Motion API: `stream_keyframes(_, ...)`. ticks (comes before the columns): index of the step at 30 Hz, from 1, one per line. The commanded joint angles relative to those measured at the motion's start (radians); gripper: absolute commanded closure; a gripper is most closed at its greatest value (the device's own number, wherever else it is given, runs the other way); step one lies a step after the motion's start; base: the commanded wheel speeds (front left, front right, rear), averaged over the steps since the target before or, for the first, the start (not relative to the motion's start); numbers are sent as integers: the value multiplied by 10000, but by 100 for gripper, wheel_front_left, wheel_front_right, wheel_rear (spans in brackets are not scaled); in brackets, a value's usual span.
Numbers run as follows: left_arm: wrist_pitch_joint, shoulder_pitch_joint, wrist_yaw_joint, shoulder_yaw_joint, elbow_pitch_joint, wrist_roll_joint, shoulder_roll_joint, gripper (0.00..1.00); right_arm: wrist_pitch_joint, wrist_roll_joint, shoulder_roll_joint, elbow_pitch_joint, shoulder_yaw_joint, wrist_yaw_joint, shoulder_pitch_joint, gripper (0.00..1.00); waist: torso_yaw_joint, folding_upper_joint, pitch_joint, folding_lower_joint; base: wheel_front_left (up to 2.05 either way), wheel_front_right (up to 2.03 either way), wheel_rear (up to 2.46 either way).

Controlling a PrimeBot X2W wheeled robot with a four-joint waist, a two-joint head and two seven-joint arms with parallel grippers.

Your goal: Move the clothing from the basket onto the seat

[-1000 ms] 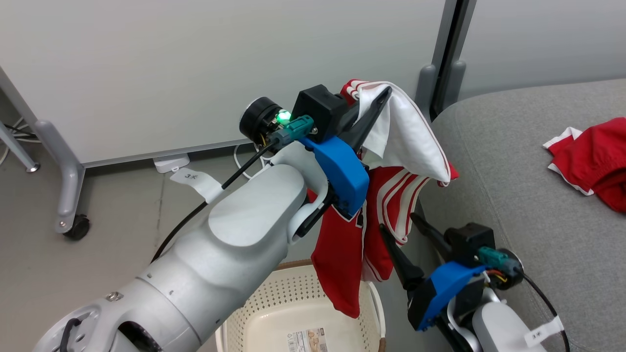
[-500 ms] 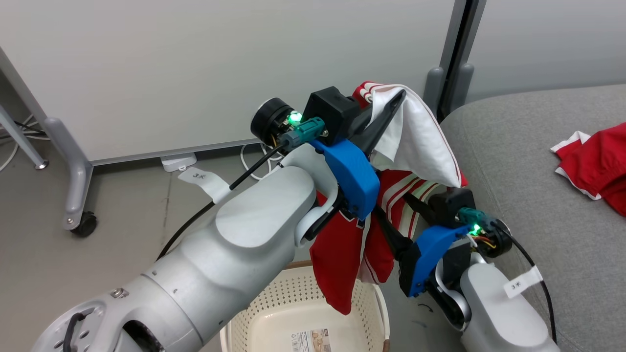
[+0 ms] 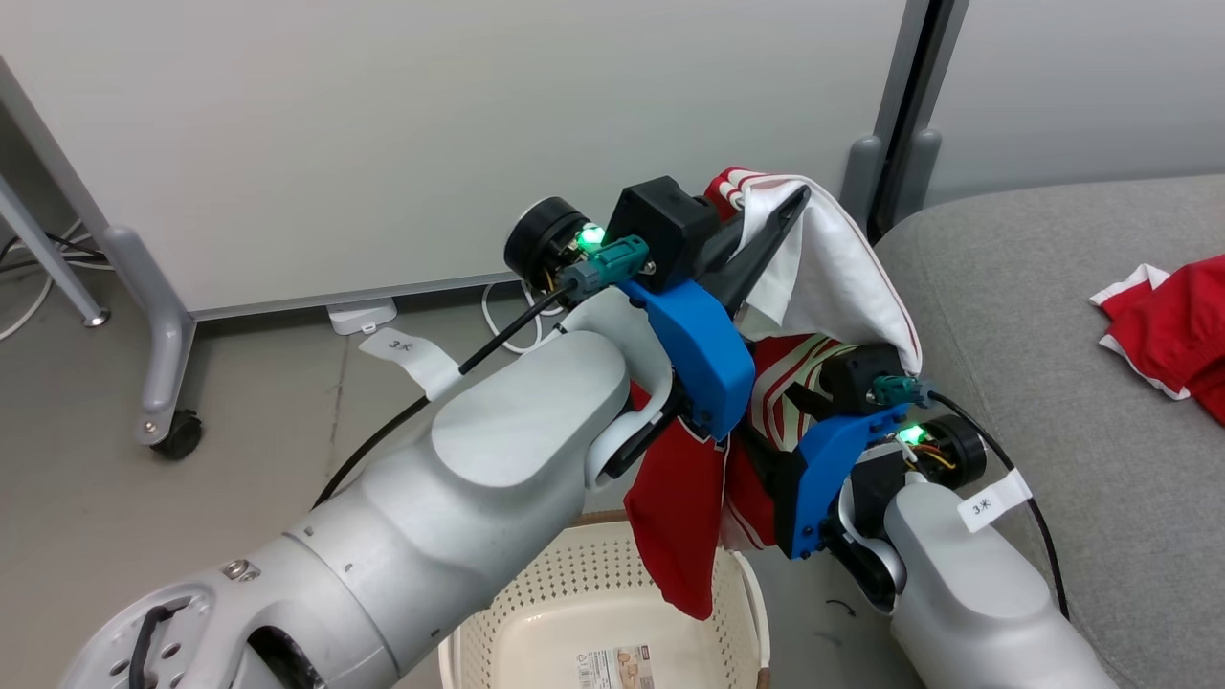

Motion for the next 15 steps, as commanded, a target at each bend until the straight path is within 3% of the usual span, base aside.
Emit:
stream_keyframes(1, -65, -205, 33, -43, -31, -79, 1, 100, 35, 260, -8, 250, 165, 5, -225, 0, 22, 0, -13, 0, 0, 0, 0)
stream_keyframes(2, -72, -214, 41, -72, -35, -85, 1, 100, 27, 356, -8, 383, 271, 5, -285, 56, 32, 0, -24, 0, 0, 0, 0)
stream_keyframes(3, -78, -221, 52, -101, -36, -122, 1, 100, -38, 477, -8, 475, 376, 5, -350, 91, 41, 0, -33, 0, 0, 0, 0)
stream_keyframes(4, -84, -234, 63, -128, -31, -156, 1, 100, -93, 598, -8, 571, 479, 5, -404, 100, 46, 0, -43, 0, 0, 0, 0)
stream_keyframes(15, -109, -288, 97, -299, 189, -369, 0, 100, -821, 1413, -8, 1312, 1181, 5, -811, 100, -22, 0, -98, 0, 0, 0, 0)
